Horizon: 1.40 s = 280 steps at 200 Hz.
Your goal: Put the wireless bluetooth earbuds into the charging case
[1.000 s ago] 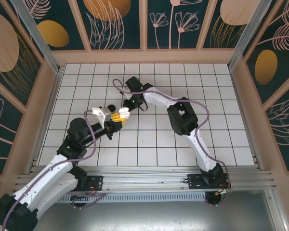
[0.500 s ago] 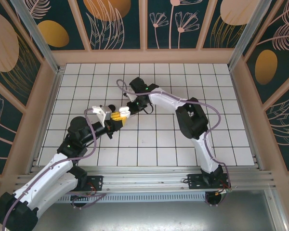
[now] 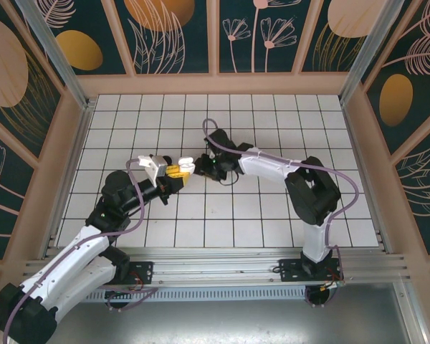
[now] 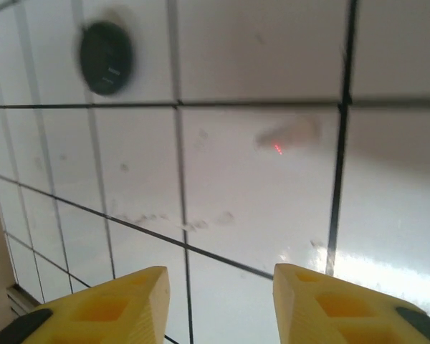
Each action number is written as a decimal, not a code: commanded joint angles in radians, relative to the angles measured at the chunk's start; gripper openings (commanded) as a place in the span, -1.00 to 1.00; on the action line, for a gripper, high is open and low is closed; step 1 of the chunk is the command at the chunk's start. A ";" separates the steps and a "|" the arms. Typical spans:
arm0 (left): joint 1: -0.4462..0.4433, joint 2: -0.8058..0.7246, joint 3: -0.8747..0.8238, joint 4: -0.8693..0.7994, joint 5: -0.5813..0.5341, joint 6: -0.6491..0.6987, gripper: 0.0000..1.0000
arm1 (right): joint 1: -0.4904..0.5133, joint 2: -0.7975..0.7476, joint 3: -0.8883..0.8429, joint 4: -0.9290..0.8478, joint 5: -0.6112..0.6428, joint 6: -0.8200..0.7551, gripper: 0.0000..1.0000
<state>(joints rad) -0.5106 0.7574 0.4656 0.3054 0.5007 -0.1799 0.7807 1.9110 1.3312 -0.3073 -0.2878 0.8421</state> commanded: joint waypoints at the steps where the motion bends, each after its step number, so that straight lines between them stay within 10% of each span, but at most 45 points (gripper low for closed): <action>1: 0.000 -0.015 0.012 0.020 0.030 0.005 -1.00 | 0.025 0.011 -0.027 0.111 0.034 0.157 -0.04; 280: 0.000 -0.066 -0.028 -0.005 0.004 0.034 -1.00 | -0.034 0.293 0.256 -0.054 0.120 0.031 -0.40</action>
<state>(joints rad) -0.5106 0.7105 0.4469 0.3012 0.5125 -0.1604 0.7563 2.1689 1.5330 -0.3004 -0.1986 0.9115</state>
